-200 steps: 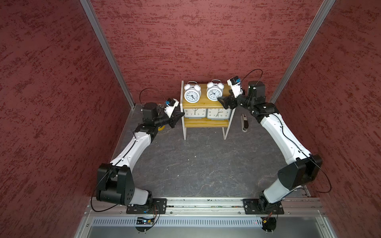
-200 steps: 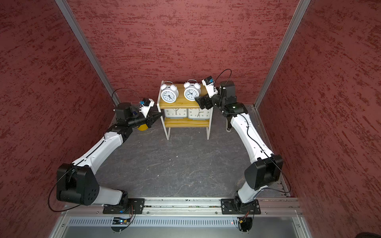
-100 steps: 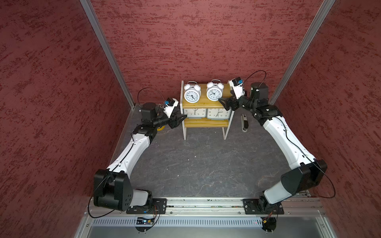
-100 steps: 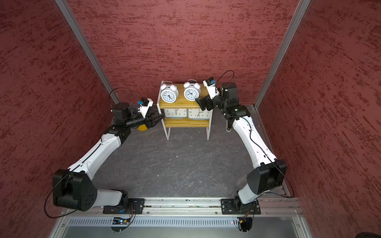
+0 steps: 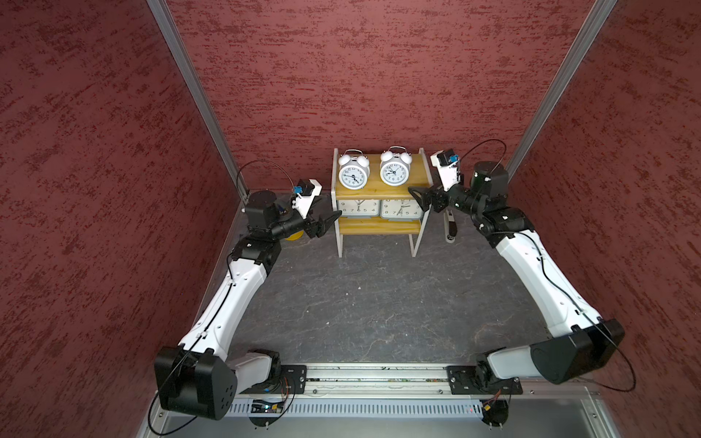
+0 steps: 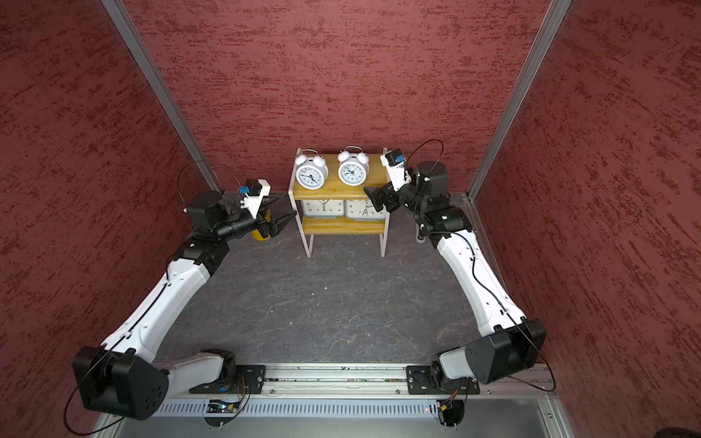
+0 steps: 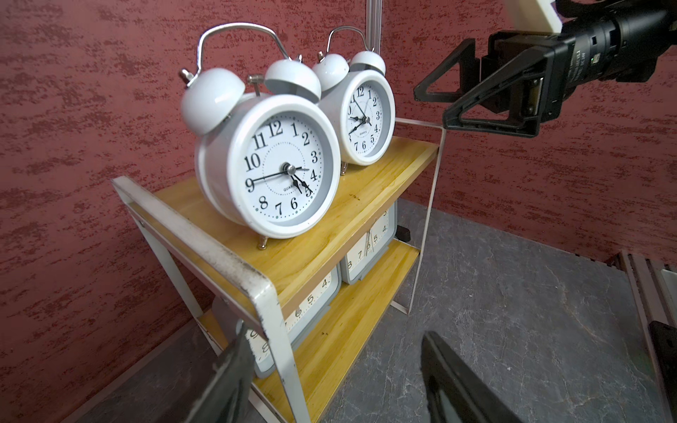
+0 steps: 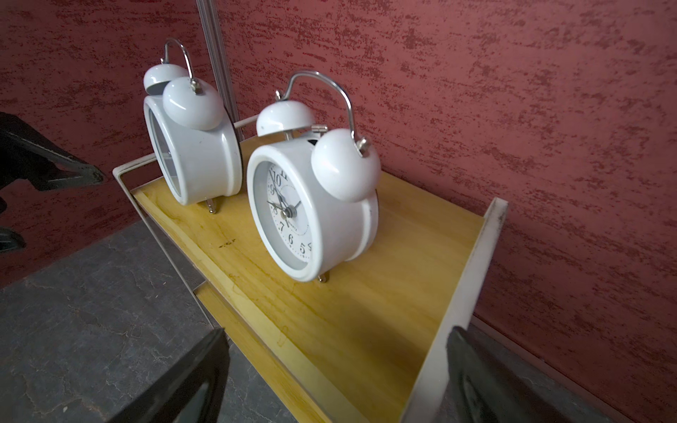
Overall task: Place the alarm clocks on the shelf by style
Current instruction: Reset both arms
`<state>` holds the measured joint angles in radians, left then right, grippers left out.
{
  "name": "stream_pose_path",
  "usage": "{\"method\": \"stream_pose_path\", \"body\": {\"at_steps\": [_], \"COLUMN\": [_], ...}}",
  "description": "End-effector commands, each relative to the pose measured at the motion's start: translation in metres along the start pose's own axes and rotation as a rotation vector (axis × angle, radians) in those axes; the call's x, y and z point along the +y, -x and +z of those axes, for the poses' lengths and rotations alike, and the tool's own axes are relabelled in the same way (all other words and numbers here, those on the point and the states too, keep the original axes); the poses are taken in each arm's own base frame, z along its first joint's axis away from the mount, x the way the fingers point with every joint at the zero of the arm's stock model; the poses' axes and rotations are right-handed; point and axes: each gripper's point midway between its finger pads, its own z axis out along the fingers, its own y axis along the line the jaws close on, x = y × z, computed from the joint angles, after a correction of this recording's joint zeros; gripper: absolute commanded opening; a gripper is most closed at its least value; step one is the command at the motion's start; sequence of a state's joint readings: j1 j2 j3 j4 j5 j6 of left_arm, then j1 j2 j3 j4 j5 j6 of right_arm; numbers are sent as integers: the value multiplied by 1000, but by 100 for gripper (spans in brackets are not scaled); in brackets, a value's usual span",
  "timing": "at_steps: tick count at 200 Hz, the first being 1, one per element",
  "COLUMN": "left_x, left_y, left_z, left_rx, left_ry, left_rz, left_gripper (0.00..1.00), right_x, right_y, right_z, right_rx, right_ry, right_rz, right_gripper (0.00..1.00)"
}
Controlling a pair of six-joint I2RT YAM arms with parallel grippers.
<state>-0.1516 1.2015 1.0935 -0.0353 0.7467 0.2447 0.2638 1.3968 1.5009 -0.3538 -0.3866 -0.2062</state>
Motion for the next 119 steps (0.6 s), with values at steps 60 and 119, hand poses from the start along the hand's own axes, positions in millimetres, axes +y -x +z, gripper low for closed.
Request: {"method": "stream_pose_path", "body": {"at_steps": [60, 119], "left_x": [10, 70], "left_y": [-5, -47], "left_z": [-21, -64], "left_rx": [-30, -117], "left_ry": [176, 656], "left_rz": [2, -110], "left_gripper": [86, 100], "right_x": [-25, -89], "right_y": [-35, -121], "right_z": [-35, -69], "right_rx": [-149, -157], "right_ry": [-255, -733], "right_rz": [72, 255], "right_gripper": [95, 98]}}
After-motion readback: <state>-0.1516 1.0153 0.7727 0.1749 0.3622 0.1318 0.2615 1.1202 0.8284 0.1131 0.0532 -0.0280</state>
